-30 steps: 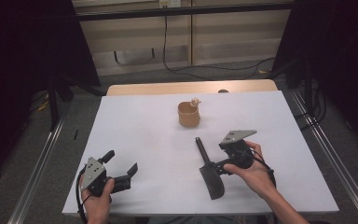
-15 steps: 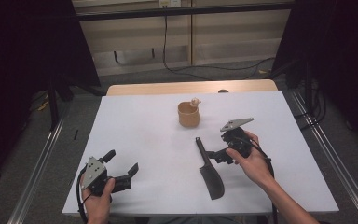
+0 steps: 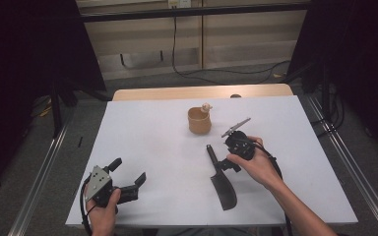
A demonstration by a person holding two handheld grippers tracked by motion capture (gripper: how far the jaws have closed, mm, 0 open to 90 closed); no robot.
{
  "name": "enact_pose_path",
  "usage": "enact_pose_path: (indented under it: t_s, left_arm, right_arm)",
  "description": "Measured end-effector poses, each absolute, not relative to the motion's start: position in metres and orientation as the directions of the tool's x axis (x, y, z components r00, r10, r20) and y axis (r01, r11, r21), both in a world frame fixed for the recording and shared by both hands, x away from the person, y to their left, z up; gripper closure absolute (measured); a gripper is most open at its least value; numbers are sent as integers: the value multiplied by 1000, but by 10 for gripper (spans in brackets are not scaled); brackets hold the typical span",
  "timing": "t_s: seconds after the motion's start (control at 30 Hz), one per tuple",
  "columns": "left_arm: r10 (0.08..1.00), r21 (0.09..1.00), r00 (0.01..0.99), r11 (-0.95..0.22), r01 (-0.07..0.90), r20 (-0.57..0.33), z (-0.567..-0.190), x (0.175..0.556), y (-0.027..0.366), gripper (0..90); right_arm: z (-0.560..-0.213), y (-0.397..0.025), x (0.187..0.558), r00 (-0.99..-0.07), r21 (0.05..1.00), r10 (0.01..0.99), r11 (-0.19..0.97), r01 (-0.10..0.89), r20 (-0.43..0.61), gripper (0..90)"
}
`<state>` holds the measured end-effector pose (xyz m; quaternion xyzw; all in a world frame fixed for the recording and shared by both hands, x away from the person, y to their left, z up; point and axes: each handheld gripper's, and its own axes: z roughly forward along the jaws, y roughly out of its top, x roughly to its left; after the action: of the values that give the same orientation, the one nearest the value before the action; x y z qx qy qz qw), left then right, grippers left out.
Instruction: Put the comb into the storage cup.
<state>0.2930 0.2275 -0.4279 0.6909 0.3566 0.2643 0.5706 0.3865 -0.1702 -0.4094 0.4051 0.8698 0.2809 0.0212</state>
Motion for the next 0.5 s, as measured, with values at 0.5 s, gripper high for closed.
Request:
enact_pose_path:
  t_s: [0.5]
  left_arm:
    - [795, 976, 605, -102, 192, -35, -428, 293, 229, 29]
  right_arm:
    - [-418, -152, 398, -650, 407, 737, 544, 734, 187, 280]
